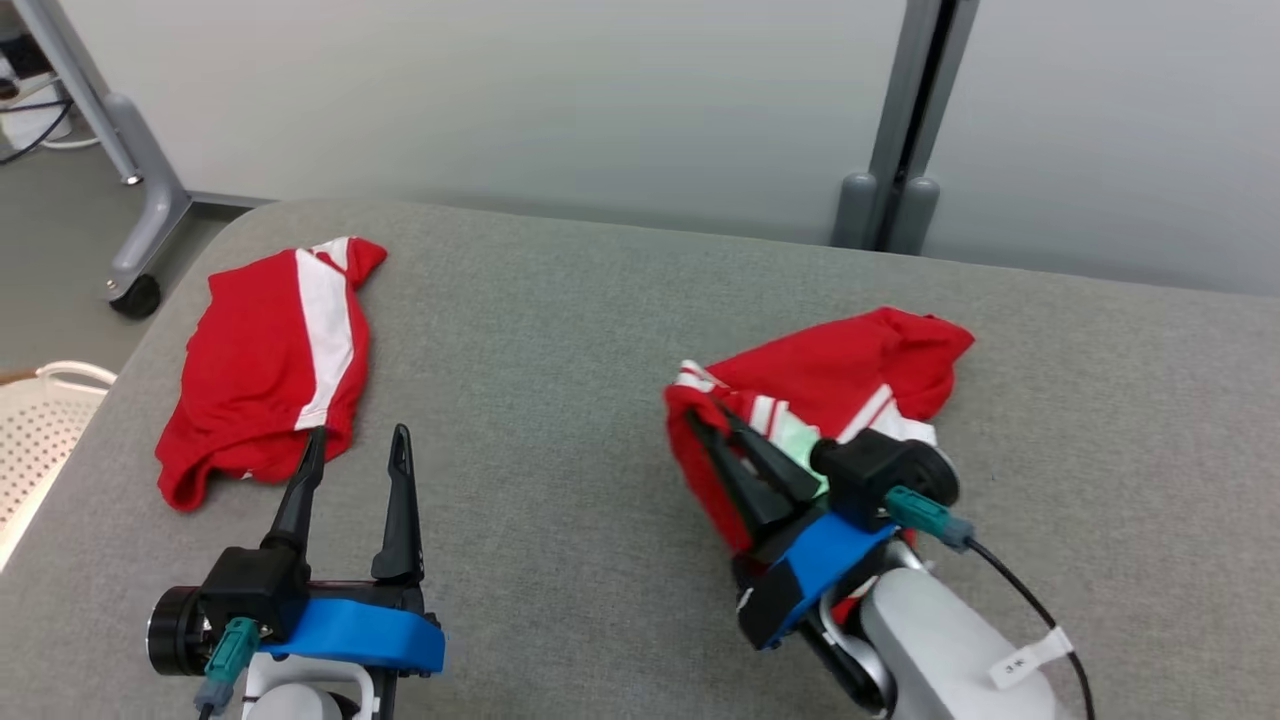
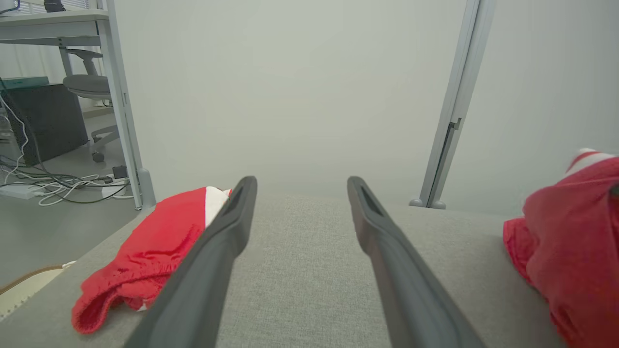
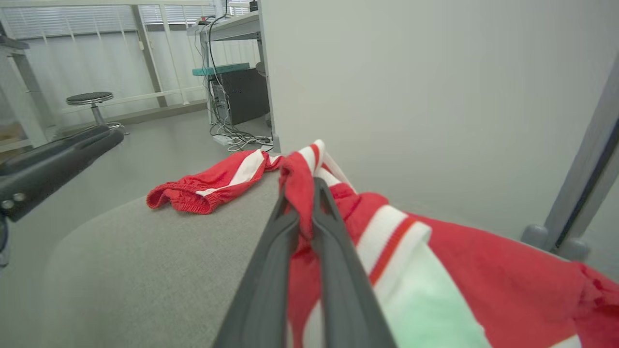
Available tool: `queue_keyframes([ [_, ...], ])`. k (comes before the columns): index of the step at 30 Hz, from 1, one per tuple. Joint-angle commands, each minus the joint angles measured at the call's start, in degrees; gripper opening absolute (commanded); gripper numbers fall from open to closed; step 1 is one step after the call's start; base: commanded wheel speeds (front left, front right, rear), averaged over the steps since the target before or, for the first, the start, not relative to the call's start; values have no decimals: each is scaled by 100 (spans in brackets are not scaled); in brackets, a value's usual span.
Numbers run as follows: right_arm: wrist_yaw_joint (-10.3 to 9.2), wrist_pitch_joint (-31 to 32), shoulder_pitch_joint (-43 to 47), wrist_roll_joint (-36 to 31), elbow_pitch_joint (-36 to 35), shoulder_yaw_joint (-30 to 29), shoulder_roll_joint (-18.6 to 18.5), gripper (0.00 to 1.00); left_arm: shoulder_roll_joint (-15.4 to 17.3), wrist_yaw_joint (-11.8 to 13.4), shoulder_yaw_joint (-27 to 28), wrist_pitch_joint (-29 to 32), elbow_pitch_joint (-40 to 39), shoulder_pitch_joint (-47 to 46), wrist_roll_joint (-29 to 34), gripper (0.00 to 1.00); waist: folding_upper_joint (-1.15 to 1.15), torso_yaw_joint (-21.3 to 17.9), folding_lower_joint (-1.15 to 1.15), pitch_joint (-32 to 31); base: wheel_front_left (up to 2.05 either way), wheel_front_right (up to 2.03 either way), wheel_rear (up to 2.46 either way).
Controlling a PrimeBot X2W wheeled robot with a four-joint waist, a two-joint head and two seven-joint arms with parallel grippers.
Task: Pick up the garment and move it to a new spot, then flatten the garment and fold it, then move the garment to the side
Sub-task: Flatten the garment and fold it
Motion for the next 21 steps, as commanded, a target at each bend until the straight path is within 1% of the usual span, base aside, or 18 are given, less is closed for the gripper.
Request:
queue_keyframes([
  [1, 1, -7, -249, 356, 112, 515, -6, 0, -1, 26, -45, -15, 35, -94, -39, 100, 0, 119, 0, 88, 0, 0, 0],
  [4, 1, -7, -364, 666, 306, 1037, -5, 0, -2, 37, -78, -15, 50, -123, -70, 100, 0, 168, 0, 120, 0, 0, 0],
  [5, 1, -7, -396, 715, 380, 1203, -7, 13, -1, 39, -78, -15, 57, -125, -74, 100, 0, 174, 0, 134, 0, 0, 0],
  [6, 1, -7, -430, 795, 415, 1341, -5, 92, -2, 43, -81, -15, 62, -129, -74, 100, 0, 175, 0, 143, 0, 0, 0],
  [7, 1, -7, -471, 848, 425, 1453, -5, 100, -2, 48, -75, -15, 66, -134, -72, 100, 0, 171, 0, 155, 0, 0, 0],
  [10, 1, -7, -475, 943, 401, 1618, -11, 100, -1, 63, -15, -15, 59, -130, -62, 100, 0, 96, 0, 169, 0, 0, 0],
  [14, 1, -7, -413, 888, 251, 1412, -7, 100, -1, 68, 43, -15, 77, -96, -35, 100, 0, -53, 0, 113, 0, 0, 0],
  [16, 1, -7, -347, 742, 194, 1127, -12, 100, 0, 61, 59, -15, 72, -82, -35, 100, 0, -132, 0, 71, 0, 0, 0],
  [21, 1, -7, -36, 138, -42, -54, -33, 100, -1, 63, 102, -15, 50, 31, 7, 100, 0, -331, 0, -44, 0, 0, 0],
])
